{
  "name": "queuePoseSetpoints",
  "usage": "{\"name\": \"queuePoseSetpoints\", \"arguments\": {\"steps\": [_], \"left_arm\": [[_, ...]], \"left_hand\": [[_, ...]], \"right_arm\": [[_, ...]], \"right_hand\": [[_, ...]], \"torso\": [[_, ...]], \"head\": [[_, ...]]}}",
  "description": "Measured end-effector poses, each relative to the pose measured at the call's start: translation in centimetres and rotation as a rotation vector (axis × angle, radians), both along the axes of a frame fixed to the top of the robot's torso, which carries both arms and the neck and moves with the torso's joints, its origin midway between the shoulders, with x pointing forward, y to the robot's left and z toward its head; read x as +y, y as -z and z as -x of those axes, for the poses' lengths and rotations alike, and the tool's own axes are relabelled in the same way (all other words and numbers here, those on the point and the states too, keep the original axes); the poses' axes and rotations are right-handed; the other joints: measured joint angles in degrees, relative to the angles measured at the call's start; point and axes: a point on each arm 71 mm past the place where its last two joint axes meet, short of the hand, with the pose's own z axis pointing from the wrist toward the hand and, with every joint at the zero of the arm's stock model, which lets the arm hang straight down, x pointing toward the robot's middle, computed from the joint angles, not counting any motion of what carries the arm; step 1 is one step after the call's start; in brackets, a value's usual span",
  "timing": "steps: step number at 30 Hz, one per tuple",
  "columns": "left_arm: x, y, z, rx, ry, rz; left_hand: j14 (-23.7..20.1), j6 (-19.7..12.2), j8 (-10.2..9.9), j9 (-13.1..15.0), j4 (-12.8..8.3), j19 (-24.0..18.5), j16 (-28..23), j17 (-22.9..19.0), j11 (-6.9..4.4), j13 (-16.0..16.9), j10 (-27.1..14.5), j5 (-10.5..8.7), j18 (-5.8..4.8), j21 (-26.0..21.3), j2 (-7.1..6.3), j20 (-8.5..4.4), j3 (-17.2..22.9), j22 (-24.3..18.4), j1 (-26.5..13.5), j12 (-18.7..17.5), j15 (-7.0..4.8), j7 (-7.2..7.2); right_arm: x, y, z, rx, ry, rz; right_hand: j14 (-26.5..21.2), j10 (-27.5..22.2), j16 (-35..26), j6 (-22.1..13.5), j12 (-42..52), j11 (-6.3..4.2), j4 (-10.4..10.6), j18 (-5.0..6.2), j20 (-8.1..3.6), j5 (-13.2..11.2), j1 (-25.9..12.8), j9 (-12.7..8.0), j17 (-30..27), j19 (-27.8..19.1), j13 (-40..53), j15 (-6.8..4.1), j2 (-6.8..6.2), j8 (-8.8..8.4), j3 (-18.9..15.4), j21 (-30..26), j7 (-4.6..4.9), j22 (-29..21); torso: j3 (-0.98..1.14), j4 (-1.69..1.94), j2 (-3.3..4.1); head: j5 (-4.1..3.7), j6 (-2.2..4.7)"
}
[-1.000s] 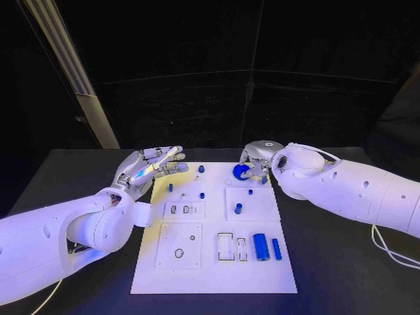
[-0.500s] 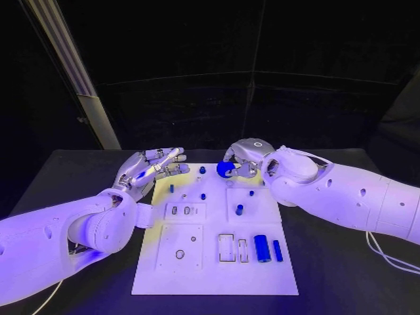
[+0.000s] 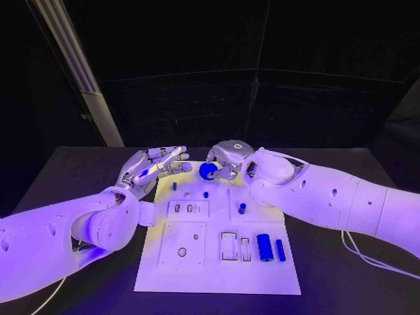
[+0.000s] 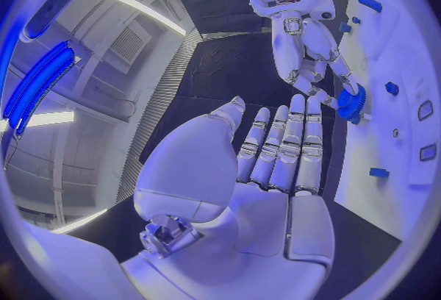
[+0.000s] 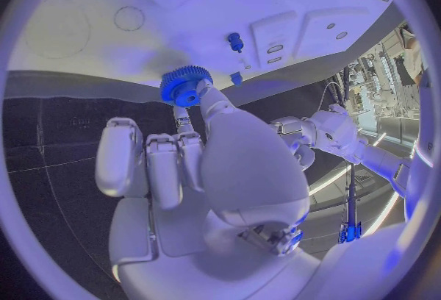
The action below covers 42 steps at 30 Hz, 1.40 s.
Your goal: Assemble the parts on the task board
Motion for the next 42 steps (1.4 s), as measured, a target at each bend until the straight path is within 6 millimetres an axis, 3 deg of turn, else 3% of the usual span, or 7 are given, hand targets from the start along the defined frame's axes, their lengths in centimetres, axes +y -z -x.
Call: {"name": "queuePoseSetpoints", "arguments": {"steps": [10, 16, 20, 24, 29, 36, 42], "left_arm": [[-0.1, 0.0, 0.0, 0.0, 0.001, 0.0], [-0.1, 0.0, 0.0, -0.001, 0.001, 0.0], [-0.1, 0.0, -0.1, -0.001, 0.002, 0.001], [-0.1, 0.0, -0.1, -0.001, 0.002, 0.001], [-0.1, 0.0, -0.1, -0.001, 0.002, 0.001], [-0.1, 0.0, -0.1, -0.002, 0.002, 0.0], [-0.1, 0.0, -0.1, -0.002, 0.002, 0.0]], "left_hand": [[0.0, 0.0, 0.0, 0.0, 0.0, 0.0, 0.0, 0.0, 0.0, 0.0, 0.0, 0.0, 0.0, 0.0, 0.0, 0.0, 0.0, 0.0, 0.0, 0.0, 0.0, 0.0], [0.0, 0.0, 0.0, 0.0, 0.0, 0.0, 0.0, 0.01, 0.0, 0.0, 0.0, 0.0, 0.0, 0.0, 0.0, 0.0, 0.0, 0.01, 0.0, 0.0, 0.0, 0.0], [0.0, 0.0, 0.0, 0.01, 0.0, 0.0, 0.0, 0.01, 0.0, 0.0, 0.0, 0.0, 0.0, 0.0, 0.0, 0.0, 0.0, 0.01, 0.0, 0.0, 0.0, 0.0], [0.0, 0.0, 0.0, 0.01, 0.0, 0.0, 0.0, 0.01, 0.0, 0.0, 0.0, 0.0, 0.0, 0.0, 0.0, 0.0, 0.0, 0.01, 0.0, 0.0, 0.0, 0.0], [0.0, 0.0, 0.0, 0.01, 0.0, 0.0, 0.0, 0.01, 0.0, 0.0, 0.0, 0.0, 0.0, 0.0, 0.0, 0.0, 0.0, 0.02, 0.0, 0.0, 0.0, 0.0], [0.0, 0.0, 0.0, 0.01, 0.0, 0.0, 0.0, 0.01, 0.0, 0.0, 0.0, 0.0, 0.0, 0.0, 0.0, 0.0, 0.0, 0.02, 0.0, 0.0, 0.0, 0.0], [0.0, 0.0, 0.0, 0.01, 0.0, 0.0, 0.0, -0.04, 0.0, 0.0, 0.0, 0.0, 0.0, 0.0, 0.0, 0.0, 0.0, -0.08, 0.0, 0.0, 0.0, 0.0]], "right_arm": [[1.3, 1.0, -0.5, 0.025, 0.001, 0.019], [1.8, 0.9, -0.7, 0.024, 0.003, 0.019], [2.1, 0.9, -0.8, 0.024, -0.001, 0.018], [2.3, 1.2, -0.7, 0.033, -0.005, 0.025], [2.2, 1.4, -0.8, 0.043, -0.004, 0.034], [1.9, 1.5, -0.9, 0.053, 0.0, 0.044], [1.9, 1.6, -0.8, 0.057, -0.001, 0.046]], "right_hand": [[0.0, 0.0, 0.0, 0.0, 0.0, 0.0, 0.12, 0.0, 0.0, -0.02, -0.92, 0.0, 0.0, 0.0, -0.01, 0.01, -0.45, 0.0, 0.46, 0.0, 0.0, -0.14], [0.0, 0.0, 0.0, 0.02, -0.29, 0.01, 0.02, 0.0, 0.0, -0.03, -2.15, 0.01, 0.0, 0.0, -0.01, 0.01, -1.39, -0.02, 1.12, 0.0, 0.02, -0.25], [0.0, 0.13, 0.0, 0.91, -0.73, 0.14, 0.12, 0.0, 0.0, -0.27, -3.7, 0.07, -0.01, 0.0, -0.01, 0.01, -2.12, -1.08, 1.27, 0.0, -0.28, -0.39], [-0.19, 0.1, 0.0, 1.38, -1.1, 0.54, 2.05, 0.0, 0.32, -0.44, -7.11, 0.64, -0.01, -0.32, -0.01, 0.24, -3.81, -1.63, -0.53, 0.0, -0.99, -0.62], [0.0, 0.1, 0.0, 0.41, -1.68, 0.54, 3.49, 0.0, 0.32, -2.61, -9.21, 0.33, -0.01, -0.33, -0.01, 0.43, -4.99, -2.55, -2.46, 0.0, -0.7, -0.8], [0.0, 0.3, 0.0, -0.2, -2.06, 0.75, 4.53, 0.0, 0.53, -2.78, -10.19, 0.31, -0.01, -0.54, -0.01, 0.43, -4.89, -2.96, -3.49, 0.0, -0.48, -0.97], [-0.09, 0.09, 0.0, -2.03, -2.53, 1.37, 6.51, 0.0, 0.86, -2.7, -11.91, 0.19, -0.01, -0.45, -0.01, 0.93, -5.33, -4.55, -5.47, 0.0, 0.17, -1.11]], "torso": [[0.0, -0.01, 0.01], [0.02, -0.06, 0.01], [0.03, -0.07, 0.01], [0.04, -0.07, -0.01], [0.04, -0.14, -0.02], [0.07, -0.16, -0.02], [0.08, -0.16, -0.02]], "head": [[0.23, -0.04], [0.31, -0.13], [0.34, -0.12], [0.37, -0.18], [0.39, -0.27], [0.5, -0.41], [0.41, -0.36]]}}
